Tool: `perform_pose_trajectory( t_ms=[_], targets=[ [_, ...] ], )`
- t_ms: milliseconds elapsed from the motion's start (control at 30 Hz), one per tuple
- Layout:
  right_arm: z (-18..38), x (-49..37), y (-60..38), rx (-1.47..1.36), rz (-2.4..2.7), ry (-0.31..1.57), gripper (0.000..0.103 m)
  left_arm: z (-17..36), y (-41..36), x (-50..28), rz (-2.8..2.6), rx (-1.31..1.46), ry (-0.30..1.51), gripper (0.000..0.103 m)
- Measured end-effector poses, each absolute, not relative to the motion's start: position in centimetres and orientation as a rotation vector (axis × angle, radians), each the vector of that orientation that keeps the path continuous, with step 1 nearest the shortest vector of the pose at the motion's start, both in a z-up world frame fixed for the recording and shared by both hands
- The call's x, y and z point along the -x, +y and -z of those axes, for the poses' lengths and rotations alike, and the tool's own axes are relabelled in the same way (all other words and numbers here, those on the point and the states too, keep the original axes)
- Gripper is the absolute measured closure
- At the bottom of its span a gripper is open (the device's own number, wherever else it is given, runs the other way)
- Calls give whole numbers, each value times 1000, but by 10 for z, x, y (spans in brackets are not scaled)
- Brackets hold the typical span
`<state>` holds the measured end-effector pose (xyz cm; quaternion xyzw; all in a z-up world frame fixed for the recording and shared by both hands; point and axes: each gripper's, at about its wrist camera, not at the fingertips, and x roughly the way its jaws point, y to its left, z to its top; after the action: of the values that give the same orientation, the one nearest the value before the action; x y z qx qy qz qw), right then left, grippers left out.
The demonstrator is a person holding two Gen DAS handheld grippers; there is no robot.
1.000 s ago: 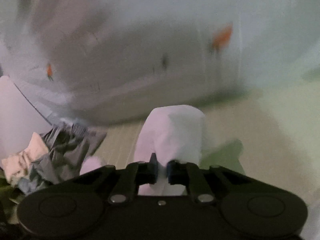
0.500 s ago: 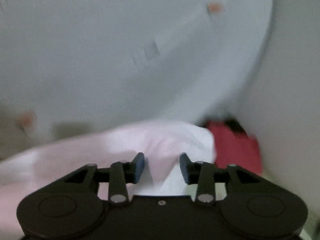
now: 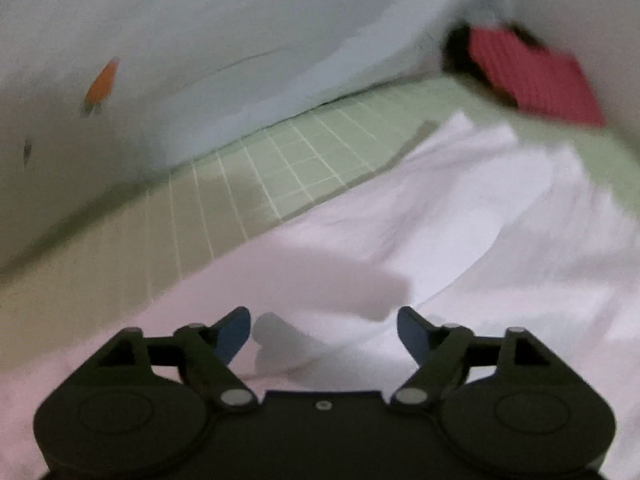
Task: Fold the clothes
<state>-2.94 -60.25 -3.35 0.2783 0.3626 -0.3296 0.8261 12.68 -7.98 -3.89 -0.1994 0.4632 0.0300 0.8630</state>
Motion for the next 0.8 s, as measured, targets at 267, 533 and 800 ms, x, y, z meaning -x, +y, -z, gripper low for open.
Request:
perform_pose_trajectory(
  t_ms=[267, 533, 800],
  targets=[
    [58, 26, -643, -842, 819, 731, 56, 55, -98, -150, 7, 471, 1033, 54],
    [-39, -7, -699, -631, 794, 371, 100, 18, -137, -183, 223, 384, 902, 52],
    [-58, -23, -717, -261, 1074, 437, 42, 27, -167, -177, 195, 157, 920, 33]
  ],
)
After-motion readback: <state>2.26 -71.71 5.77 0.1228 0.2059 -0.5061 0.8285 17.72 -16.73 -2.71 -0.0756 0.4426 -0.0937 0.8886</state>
